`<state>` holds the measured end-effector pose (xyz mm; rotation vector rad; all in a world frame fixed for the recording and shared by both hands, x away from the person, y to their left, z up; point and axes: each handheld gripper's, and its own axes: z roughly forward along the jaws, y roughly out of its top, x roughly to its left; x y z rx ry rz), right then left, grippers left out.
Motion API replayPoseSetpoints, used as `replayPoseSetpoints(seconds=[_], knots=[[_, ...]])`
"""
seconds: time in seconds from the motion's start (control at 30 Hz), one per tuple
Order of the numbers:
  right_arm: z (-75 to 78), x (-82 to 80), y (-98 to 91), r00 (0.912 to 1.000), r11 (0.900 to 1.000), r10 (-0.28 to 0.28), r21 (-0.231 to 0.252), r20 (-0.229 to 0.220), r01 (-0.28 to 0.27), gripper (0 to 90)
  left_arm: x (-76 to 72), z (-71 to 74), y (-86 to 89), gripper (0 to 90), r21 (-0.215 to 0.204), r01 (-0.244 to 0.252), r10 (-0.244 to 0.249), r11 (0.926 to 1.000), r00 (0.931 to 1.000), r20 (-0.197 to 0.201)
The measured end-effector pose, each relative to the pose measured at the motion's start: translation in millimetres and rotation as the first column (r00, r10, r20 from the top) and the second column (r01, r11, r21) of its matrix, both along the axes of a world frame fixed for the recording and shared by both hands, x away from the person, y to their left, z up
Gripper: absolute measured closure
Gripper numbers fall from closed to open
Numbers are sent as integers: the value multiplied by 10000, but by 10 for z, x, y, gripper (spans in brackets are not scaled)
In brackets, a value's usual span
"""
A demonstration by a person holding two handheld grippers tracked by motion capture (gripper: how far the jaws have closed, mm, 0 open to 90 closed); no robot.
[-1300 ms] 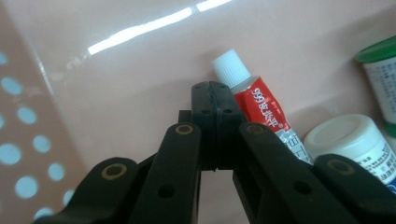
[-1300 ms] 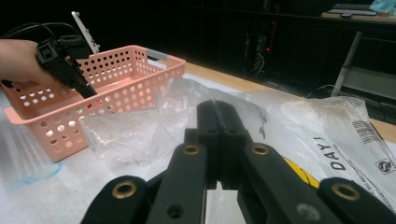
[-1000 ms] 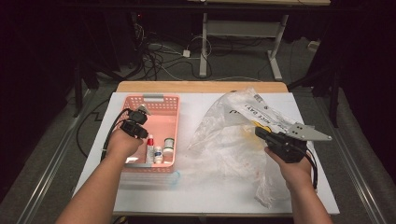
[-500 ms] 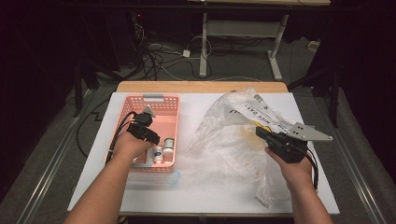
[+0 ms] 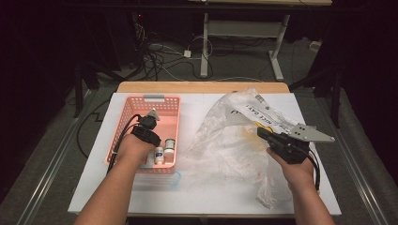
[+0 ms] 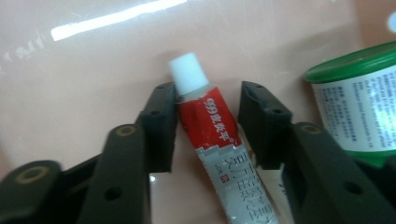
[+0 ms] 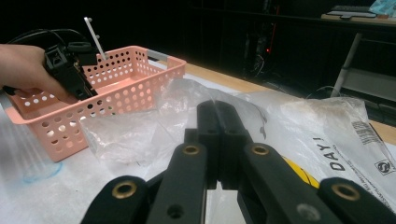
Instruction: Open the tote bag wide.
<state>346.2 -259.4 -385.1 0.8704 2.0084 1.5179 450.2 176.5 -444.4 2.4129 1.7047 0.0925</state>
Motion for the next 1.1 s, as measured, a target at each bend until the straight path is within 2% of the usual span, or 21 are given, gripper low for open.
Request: replayPoseSetpoints(seconds=[0.2, 0.43, 0.67, 0.83, 0.93, 1.03, 1.1], knots=[[3, -4, -1, 10000, 10000, -12, 15, -7, 12, 900, -18, -5, -32, 649, 8, 156, -156, 9999, 9996, 251], [4, -4, -6, 10000, 10000, -41, 32, -6, 41, 900, -33, -5, -21, 661, -15, 327, -326, 9995, 9980, 543], [-2, 1, -10, 10000, 10000, -33, -3, -1, 33, 900, -47, 19, 42, 661, -67, 545, -540, 9985, 9965, 632], [-9, 6, -3, 10000, 10000, 24, -39, 32, -24, 900, -75, 74, 70, 662, -240, 681, -655, 9974, 9931, 976], [-9, 2, 2, 10000, 10000, 25, -17, 25, -25, 900, -108, 117, 106, 662, -601, 764, -681, 9953, 9892, 1301], [-11, 3, -3, 10000, 10000, 12, 9, 37, -12, 900, -140, 165, 177, 662, -1092, 627, -440, 9920, 9851, 1661], [-11, 0, -2, 10000, 10000, 3, 9, 7, -3, 900, -169, 202, 197, 662, -1197, 678, -440, 9905, 9806, 1912]])
